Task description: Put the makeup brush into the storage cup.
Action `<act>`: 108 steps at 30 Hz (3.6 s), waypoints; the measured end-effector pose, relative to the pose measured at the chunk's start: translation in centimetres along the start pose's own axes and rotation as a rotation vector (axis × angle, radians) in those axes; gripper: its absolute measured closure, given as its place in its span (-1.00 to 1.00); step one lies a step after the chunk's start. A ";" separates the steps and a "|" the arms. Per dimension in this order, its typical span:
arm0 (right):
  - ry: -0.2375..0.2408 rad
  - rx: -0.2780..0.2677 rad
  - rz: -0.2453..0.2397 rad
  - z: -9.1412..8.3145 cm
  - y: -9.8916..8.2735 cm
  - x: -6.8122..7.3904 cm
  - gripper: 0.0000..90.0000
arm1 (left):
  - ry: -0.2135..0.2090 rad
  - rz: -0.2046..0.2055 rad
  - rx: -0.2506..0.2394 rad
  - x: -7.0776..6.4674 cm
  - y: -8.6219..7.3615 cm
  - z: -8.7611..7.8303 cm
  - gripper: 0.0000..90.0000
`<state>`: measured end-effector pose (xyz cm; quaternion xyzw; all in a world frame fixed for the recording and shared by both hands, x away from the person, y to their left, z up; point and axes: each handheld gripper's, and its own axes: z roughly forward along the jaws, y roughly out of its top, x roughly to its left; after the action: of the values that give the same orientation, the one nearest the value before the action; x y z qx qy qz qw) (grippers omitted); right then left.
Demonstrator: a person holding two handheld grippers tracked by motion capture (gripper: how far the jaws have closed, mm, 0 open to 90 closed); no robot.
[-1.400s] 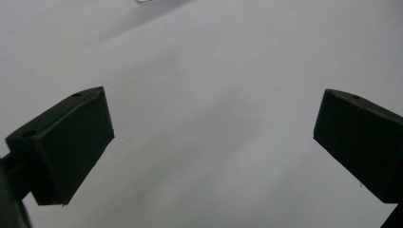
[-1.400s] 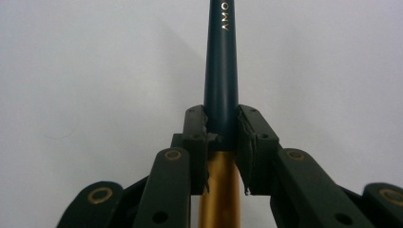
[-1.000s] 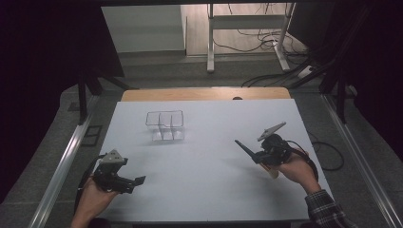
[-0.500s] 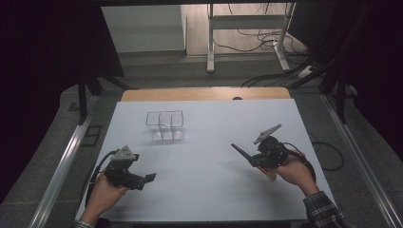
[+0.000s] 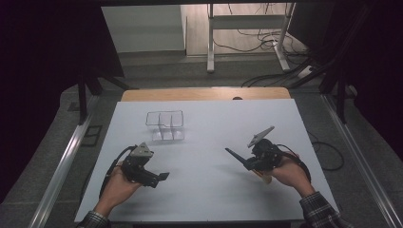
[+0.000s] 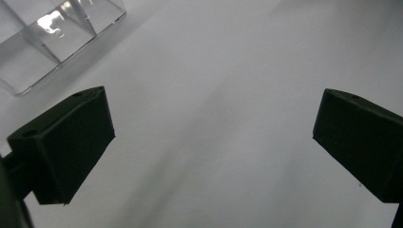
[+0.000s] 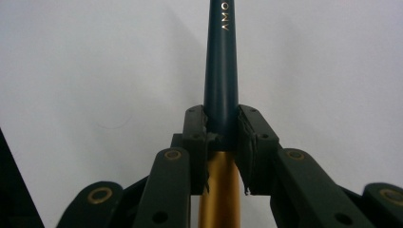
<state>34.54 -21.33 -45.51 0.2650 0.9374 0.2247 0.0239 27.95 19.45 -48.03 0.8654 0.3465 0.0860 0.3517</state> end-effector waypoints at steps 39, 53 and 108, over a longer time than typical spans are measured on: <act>0.082 0.041 -0.073 1.6 2.4 2.8 0.64 | -0.081 0.118 0.063 -3.1 4.8 4.9 -0.99; 0.122 0.061 -0.113 2.5 3.5 4.0 0.64 | -0.095 0.198 0.083 -4.3 6.2 6.3 -0.94; 0.177 0.059 -0.142 4.1 5.1 5.6 0.19 | -0.175 0.520 0.149 -9.0 7.0 9.5 0.73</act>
<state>32.89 -12.98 -46.54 0.1775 0.9584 0.2175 -0.0510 28.78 4.74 -49.46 0.9528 0.0868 0.0726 0.2817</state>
